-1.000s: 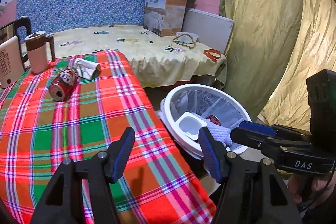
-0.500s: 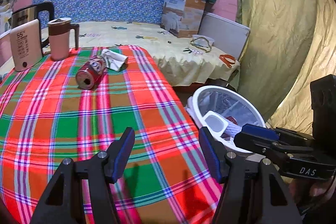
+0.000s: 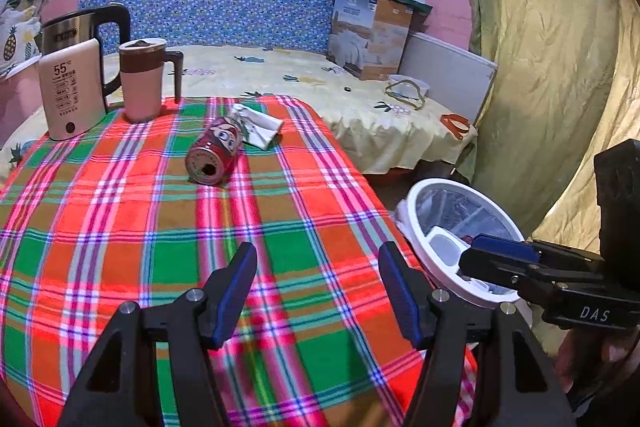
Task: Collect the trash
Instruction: 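Move both tools back over the table toward the red can and tissue, then grasp the red cartoon can with the left gripper while the right gripper grasps the white tissue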
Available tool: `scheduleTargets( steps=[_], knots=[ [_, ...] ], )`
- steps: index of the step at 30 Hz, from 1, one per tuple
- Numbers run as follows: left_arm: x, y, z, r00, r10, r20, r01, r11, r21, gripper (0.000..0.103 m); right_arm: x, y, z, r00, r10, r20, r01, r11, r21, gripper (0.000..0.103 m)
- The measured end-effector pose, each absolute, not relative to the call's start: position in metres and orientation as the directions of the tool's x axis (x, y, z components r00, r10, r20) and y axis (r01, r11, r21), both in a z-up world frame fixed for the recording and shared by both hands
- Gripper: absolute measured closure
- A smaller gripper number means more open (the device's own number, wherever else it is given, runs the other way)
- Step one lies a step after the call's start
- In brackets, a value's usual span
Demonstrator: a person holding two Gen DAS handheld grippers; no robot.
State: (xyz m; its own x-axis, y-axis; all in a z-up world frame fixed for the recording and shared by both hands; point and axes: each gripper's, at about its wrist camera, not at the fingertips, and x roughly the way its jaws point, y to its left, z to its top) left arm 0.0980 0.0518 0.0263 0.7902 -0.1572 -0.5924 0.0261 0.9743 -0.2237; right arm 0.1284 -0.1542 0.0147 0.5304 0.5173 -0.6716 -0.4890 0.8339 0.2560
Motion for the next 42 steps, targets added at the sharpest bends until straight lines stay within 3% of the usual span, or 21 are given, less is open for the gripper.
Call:
scheduleTargets(
  steps=[21,38,42],
  knots=[
    [0.174,0.104,0.024,0.771,-0.065,-0.633,-0.027,0.991,-0.134,0.038,0.197,-0.119,0.015,0.498,0.521,-0.693,-0.506,0.824,0.256,0.057],
    [0.264,0.13,-0.011,0.707,-0.038,-0.706,-0.026,0.997,-0.079,0.037,0.278,-0.081,-0.011,0.438,0.536,-0.722,-0.501,0.812,0.299,0.057],
    [0.266,0.133,-0.018,0.691,-0.04,-0.721,-0.028,0.996,-0.082,0.048,0.292,-0.077,-0.015,0.422,0.551,-0.72,-0.491,0.806,0.33,0.057]
  ],
)
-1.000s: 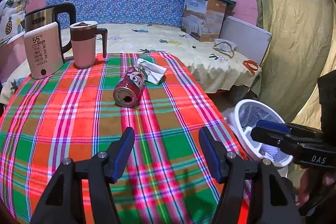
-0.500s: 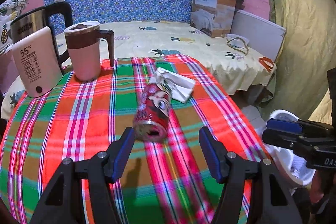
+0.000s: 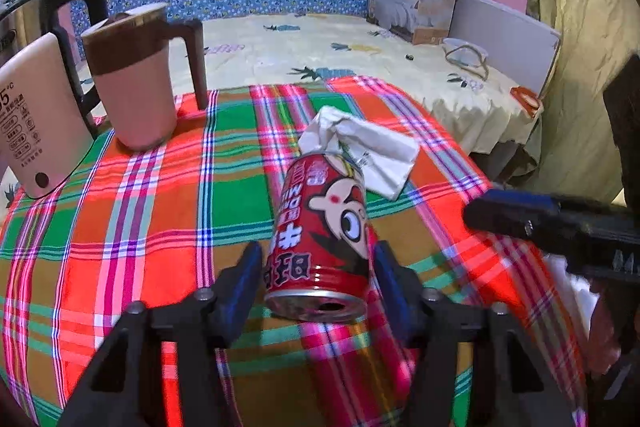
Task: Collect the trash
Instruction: 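Grasp the red cartoon can with the left gripper while the right gripper grasps the white tissue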
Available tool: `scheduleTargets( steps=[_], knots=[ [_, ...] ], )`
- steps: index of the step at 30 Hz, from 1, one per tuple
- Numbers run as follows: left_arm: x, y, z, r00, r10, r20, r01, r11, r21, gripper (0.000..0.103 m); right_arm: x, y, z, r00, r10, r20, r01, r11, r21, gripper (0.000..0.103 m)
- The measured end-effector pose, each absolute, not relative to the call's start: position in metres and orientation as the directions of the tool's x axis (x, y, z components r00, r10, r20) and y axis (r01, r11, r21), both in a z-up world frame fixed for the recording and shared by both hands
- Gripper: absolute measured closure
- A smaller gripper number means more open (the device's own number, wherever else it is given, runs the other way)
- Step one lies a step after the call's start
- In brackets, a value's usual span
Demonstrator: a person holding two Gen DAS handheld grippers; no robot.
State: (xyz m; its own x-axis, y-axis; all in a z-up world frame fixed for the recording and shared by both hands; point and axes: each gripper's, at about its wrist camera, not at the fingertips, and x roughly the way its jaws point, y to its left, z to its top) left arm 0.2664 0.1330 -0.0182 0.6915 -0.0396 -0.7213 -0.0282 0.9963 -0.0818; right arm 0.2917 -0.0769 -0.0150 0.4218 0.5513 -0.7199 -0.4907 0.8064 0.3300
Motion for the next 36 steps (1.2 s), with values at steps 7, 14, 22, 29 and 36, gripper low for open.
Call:
scheduleTargets(
  steps=[7,14,22,29,36],
  knots=[
    [0.261,0.138,-0.019,0.705,-0.037,-0.708,-0.049,0.994,-0.102,0.048,0.321,-0.063,-0.028,0.391,0.565,-0.727,-0.476,0.8,0.366,0.057],
    [0.261,0.145,-0.02,0.713,-0.041,-0.7,-0.061,0.991,-0.121,0.048,0.341,-0.054,-0.039,0.379,0.571,-0.728,-0.447,0.802,0.397,0.062],
    [0.262,0.145,-0.021,0.715,-0.042,-0.698,-0.064,0.99,-0.125,0.048,0.337,-0.056,-0.035,0.398,0.568,-0.72,-0.437,0.808,0.395,0.083],
    [0.254,0.142,-0.017,0.715,-0.036,-0.698,-0.074,0.989,-0.126,0.048,0.317,-0.073,-0.022,0.426,0.578,-0.696,-0.441,0.804,0.398,0.084],
    [0.23,0.133,-0.012,0.72,-0.044,-0.692,-0.078,0.987,-0.144,0.048,0.288,-0.089,-0.012,0.443,0.588,-0.677,-0.445,0.8,0.403,0.085]
  ],
)
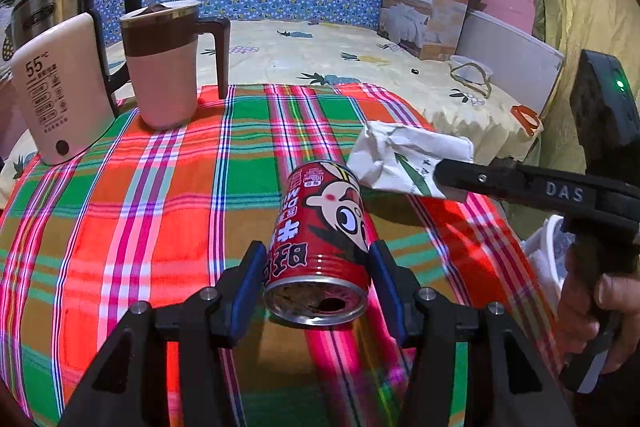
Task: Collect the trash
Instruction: 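Grasp the red cartoon can with the left gripper while the right gripper grasps the white tissue, then carry the red can and tissue over the white bin with both grippers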
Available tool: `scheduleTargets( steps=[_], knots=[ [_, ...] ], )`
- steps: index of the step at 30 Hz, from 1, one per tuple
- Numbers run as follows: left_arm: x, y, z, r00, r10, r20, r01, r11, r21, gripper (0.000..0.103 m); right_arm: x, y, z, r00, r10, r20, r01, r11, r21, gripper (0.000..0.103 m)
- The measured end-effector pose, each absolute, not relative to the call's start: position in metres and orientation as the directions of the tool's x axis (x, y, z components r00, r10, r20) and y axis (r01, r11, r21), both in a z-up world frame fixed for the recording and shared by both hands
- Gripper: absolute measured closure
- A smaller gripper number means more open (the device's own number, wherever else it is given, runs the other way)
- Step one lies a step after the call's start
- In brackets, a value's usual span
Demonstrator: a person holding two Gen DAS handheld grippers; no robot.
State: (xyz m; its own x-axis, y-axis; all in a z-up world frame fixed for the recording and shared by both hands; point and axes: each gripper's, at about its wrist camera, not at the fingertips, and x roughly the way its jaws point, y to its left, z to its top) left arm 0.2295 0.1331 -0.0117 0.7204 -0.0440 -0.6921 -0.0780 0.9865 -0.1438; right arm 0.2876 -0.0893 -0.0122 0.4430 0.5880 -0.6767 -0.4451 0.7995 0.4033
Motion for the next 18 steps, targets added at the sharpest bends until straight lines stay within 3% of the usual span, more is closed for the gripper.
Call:
scheduleTargets(
  steps=[18],
  knots=[
    [0.143,0.09,0.005,0.734,-0.069,-0.675,-0.064,0.983,-0.171,0.048,0.195,-0.137,0.011,0.485,0.597,-0.639,-0.435,0.799,0.416,0.085]
  ],
)
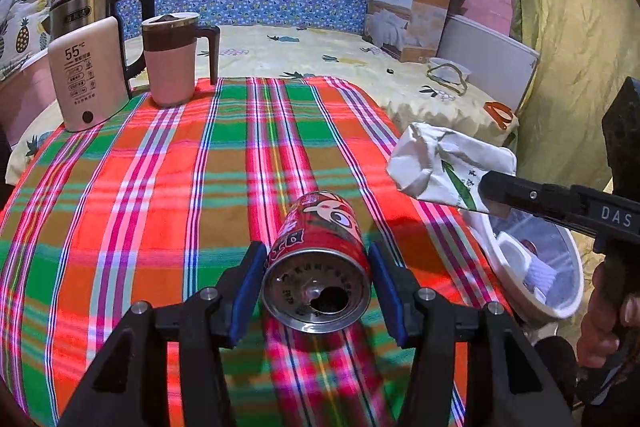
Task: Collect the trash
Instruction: 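Carry the red can and tissue over the white bin with both grippers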
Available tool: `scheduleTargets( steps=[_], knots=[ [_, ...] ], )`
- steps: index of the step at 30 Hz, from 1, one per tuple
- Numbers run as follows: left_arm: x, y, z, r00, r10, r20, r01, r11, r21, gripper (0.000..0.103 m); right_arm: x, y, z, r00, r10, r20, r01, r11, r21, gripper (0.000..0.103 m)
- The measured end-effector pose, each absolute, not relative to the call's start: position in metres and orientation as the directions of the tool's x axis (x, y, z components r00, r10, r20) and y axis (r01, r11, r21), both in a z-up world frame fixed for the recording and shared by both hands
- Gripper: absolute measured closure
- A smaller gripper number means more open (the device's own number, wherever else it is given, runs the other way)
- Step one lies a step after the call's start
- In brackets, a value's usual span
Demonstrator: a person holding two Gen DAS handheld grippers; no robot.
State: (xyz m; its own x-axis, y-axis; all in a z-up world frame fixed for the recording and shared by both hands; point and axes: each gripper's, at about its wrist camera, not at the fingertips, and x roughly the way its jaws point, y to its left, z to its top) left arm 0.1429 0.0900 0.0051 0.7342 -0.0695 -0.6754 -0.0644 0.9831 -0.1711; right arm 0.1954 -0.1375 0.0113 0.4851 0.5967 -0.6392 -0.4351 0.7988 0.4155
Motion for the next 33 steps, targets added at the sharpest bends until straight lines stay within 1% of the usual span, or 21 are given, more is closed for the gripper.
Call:
scheduleTargets(
  steps=[13,21,26,31,33],
  knots=[
    [0.109,0.067,0.01,0.743,-0.098,-0.662,-0.042,0.98,-0.193,0.048,0.17,-0.166,0.007,0.497,0.606,-0.621,-0.42,0.794,0.439,0.085],
    [0.102,0.055,0.002,0.71,-0.14,-0.691,0.003,0.981,-0.196,0.048,0.164,-0.178,-0.001,0.491,0.605,-0.626,-0.406,0.795,0.45,0.085],
    [0.11,0.046,-0.001,0.691,-0.149,-0.708,0.019,0.982,-0.188,0.042,0.162,-0.184,-0.004,0.489,0.607,-0.627,-0.397,0.794,0.46,0.085],
    [0.117,0.038,-0.008,0.667,-0.142,-0.732,0.027,0.986,-0.166,0.042,0.159,-0.19,-0.003,0.496,0.603,-0.624,-0.389,0.797,0.462,0.085],
    [0.116,0.036,-0.011,0.66,-0.154,-0.735,0.031,0.983,-0.178,0.042,0.158,-0.193,-0.004,0.499,0.601,-0.624,-0.384,0.799,0.463,0.085]
  ],
)
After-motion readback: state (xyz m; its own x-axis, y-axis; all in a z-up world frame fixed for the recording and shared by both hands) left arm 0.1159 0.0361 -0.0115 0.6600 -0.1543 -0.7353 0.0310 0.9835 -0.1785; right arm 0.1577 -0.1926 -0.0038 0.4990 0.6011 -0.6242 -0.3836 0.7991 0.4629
